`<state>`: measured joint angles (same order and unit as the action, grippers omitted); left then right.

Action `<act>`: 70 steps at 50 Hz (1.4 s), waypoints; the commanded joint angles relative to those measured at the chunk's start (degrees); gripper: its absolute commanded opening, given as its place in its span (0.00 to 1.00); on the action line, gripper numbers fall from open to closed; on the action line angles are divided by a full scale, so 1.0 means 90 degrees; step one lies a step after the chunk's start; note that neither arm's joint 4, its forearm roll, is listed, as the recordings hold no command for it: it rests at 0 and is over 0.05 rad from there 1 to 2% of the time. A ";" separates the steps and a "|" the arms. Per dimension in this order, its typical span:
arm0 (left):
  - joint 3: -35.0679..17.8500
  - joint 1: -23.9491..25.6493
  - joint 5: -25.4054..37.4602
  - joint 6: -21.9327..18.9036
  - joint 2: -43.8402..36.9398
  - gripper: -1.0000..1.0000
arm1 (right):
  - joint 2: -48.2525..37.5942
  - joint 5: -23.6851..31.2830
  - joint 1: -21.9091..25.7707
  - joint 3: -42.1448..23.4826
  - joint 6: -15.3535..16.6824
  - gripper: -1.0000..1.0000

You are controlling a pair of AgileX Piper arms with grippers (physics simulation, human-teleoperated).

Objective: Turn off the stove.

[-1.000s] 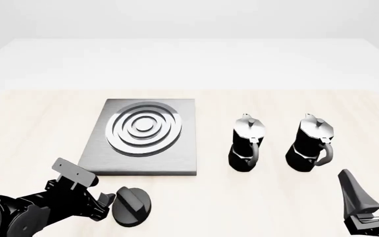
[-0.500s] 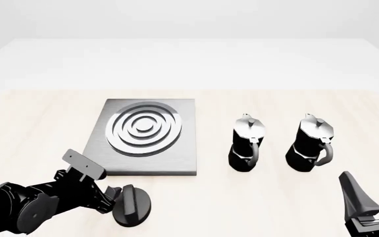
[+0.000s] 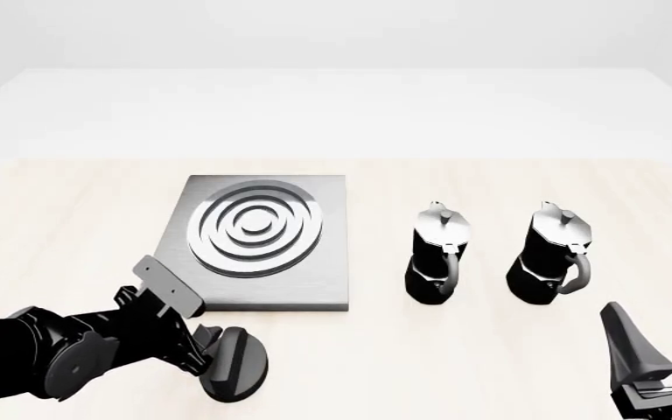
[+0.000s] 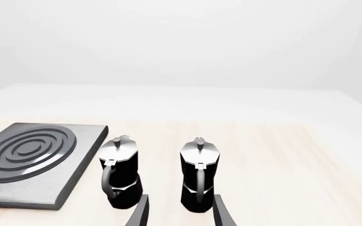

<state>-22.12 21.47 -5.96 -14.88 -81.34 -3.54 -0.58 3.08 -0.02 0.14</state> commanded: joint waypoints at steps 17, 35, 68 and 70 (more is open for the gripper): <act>-0.0321 -0.0296 0.0273 -0.0070 0.0206 1.00 | 0.0049 0.0041 0.0019 0.0000 -0.0011 1.00; 0.0083 -0.0861 0.0375 -0.0153 0.0760 1.00 | 0.0086 0.0072 0.0076 -0.0001 0.0011 1.00; -0.0089 -0.1005 0.2852 0.0560 0.4209 1.00 | 0.0265 0.0240 0.0127 -0.0002 0.0109 1.00; -0.0178 -0.0999 0.3087 0.0556 0.4437 1.00 | 0.0287 0.0253 0.0102 -0.0002 0.0124 1.00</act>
<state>-21.59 12.55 13.05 -10.95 -51.67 -1.85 0.94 4.04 -0.02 0.82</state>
